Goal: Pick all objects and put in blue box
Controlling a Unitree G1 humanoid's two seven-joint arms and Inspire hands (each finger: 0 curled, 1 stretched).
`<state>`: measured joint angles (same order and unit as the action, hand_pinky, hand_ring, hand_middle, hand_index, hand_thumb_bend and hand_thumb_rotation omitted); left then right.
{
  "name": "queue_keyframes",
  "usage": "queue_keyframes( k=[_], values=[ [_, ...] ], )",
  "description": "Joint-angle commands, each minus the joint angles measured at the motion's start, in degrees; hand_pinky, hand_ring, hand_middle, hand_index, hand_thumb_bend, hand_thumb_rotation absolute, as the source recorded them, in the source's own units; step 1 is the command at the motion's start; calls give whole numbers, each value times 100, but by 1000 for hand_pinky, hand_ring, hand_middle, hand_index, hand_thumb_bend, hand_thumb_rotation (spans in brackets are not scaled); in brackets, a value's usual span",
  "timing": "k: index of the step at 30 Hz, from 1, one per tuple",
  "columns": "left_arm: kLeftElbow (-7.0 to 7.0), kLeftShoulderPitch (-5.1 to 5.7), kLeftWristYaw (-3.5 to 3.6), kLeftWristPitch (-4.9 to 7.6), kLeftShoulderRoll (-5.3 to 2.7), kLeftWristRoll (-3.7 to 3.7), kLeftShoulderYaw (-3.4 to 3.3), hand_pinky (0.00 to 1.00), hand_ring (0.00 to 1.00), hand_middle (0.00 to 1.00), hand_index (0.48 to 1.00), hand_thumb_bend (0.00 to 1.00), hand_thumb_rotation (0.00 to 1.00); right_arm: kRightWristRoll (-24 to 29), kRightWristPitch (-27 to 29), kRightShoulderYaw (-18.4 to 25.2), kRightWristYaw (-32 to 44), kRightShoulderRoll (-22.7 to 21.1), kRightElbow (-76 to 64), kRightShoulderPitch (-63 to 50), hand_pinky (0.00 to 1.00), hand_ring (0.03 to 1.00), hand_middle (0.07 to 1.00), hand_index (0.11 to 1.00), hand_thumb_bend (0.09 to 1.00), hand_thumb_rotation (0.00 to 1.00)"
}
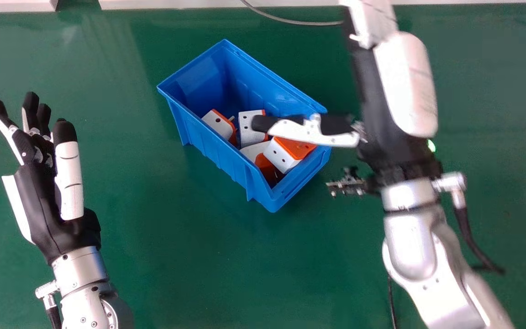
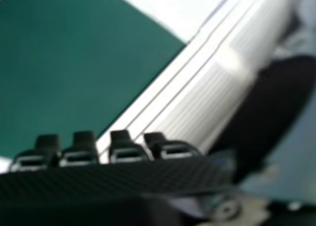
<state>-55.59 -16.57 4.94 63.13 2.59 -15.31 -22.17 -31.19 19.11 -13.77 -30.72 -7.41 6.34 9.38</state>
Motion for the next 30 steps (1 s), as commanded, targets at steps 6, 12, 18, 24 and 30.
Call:
queue_keyframes(
  k=[6,12,18,24,30],
  values=[
    [130,89,-84,90,-15,147,46,918,966,967,965,763,712,884,531,266,-433,1110,-204,-988,864,963,1000,1000,787,833],
    [132,102,-29,24,-25,79,49,913,964,964,966,739,708,926,880,347,-836,1535,-18,-1275,892,992,1000,1000,678,975],
    [118,90,-76,51,-11,131,57,908,962,963,963,740,714,749,1032,306,-1135,1532,125,-1205,924,998,1000,1000,681,997],
    [125,78,-24,22,-15,60,47,914,965,966,966,749,707,680,928,329,-1214,1504,115,-1184,939,991,1000,1000,683,1000],
    [120,80,-23,18,-6,66,44,913,965,966,965,755,703,653,871,341,-1209,1475,59,-1186,938,988,1000,1000,686,1000]
  ],
)
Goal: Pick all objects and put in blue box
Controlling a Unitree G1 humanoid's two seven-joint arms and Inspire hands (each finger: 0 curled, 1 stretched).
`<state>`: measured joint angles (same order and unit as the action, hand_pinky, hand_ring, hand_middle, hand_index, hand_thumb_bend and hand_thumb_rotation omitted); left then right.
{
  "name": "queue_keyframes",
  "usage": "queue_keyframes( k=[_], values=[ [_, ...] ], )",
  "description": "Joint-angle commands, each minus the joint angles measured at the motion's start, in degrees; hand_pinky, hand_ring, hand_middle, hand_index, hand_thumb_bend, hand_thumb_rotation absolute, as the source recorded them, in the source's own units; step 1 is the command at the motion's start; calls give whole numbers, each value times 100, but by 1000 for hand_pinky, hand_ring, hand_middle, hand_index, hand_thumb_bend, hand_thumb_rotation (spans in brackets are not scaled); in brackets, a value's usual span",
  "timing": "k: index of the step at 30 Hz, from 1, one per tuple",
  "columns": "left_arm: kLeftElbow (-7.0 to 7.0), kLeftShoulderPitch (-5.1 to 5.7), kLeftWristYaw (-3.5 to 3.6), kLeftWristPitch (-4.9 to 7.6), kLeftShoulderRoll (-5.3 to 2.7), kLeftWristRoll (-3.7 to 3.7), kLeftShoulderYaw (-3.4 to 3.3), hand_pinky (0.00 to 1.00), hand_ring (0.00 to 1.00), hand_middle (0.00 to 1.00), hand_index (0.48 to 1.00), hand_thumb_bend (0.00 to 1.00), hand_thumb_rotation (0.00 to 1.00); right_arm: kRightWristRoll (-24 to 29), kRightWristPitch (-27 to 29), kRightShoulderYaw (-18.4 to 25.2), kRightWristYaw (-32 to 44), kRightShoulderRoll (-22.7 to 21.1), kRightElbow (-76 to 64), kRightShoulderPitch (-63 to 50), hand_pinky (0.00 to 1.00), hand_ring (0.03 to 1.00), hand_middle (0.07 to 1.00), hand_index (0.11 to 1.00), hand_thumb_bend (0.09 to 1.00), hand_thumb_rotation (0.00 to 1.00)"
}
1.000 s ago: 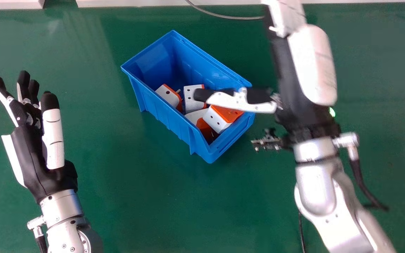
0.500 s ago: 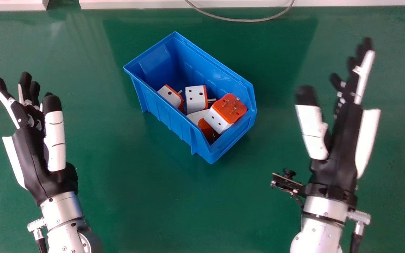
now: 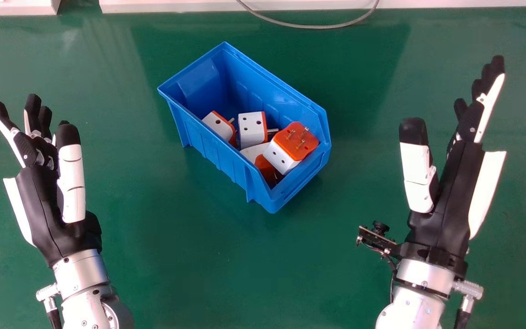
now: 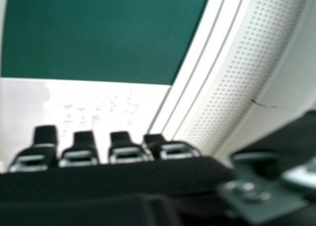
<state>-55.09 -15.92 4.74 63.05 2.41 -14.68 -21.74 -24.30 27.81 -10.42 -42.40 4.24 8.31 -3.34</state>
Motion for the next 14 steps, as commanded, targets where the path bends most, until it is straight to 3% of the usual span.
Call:
queue_keyframes(
  k=[1,7,14],
  values=[
    [77,19,3,27,14,3,2,913,965,965,965,750,709,-56,-7,7,-49,311,-143,85,939,990,1000,1000,690,1000],
    [84,26,27,53,18,-8,1,916,967,966,968,747,711,-112,-38,11,-67,323,-158,90,932,986,1000,1000,693,1000],
    [76,38,-3,80,29,39,2,918,968,968,971,737,720,-161,-84,3,-78,314,-177,88,926,983,1000,1000,685,1000]
  ],
)
